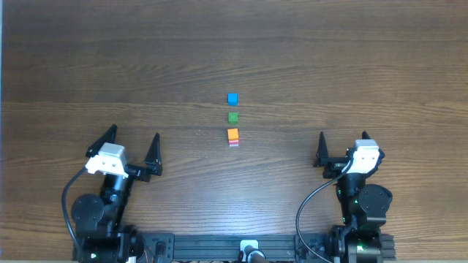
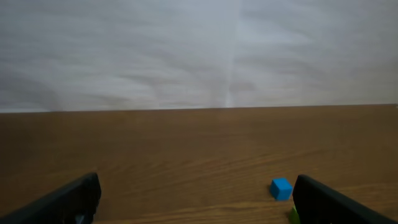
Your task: Stack Cubes
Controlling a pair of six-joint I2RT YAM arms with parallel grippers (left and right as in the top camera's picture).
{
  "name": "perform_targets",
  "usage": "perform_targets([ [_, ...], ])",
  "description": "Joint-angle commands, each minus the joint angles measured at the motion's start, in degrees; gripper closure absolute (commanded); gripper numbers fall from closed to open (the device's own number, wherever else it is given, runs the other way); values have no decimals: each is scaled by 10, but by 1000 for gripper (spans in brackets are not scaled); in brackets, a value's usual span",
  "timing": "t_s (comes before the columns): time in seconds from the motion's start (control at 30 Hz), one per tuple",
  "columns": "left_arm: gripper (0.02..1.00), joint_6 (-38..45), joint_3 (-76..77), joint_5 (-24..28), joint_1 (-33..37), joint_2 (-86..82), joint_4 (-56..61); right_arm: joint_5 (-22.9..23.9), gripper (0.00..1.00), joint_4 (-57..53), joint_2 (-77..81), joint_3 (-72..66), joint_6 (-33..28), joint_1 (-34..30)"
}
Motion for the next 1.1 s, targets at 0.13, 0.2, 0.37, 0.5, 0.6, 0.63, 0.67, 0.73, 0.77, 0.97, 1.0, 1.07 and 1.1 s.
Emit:
perform_targets([
  [0.13,23,13,-46,10,3,-7,21,-2,9,-1,-5,-3,1,-3],
  [0.2,20,13,-54,10,3,-7,20,-2,9,-1,-5,-3,1,-3],
  [0.37,20,12,-54,11,3,-7,18,-2,9,-1,-5,-3,1,-3],
  [0.5,20,12,-54,10,3,-7,18,-2,9,-1,-5,-3,1,-3],
  [0.6,20,12,-54,10,3,-7,18,-2,9,-1,-5,-3,1,-3],
  [0.63,23,12,-54,10,3,-7,18,-2,9,-1,-5,-3,1,-3],
  [0.67,20,12,-54,10,3,-7,18,-2,9,-1,-5,-3,1,-3],
  [0.73,20,12,-54,10,3,-7,18,-2,12,-1,-5,-3,1,-3],
  [0.77,20,12,-54,10,3,-7,18,-2,7,-1,-5,-3,1,-3],
  [0.97,20,12,-54,10,3,-7,18,-2,7,-1,-5,-3,1,-3],
  [1.0,20,12,-54,10,3,-7,18,-2,9,-1,-5,-3,1,-3],
  [1.07,20,12,-54,10,3,-7,18,-2,9,-1,-5,-3,1,-3],
  [1.1,20,12,-54,10,3,-7,18,-2,9,-1,-5,-3,1,-3],
])
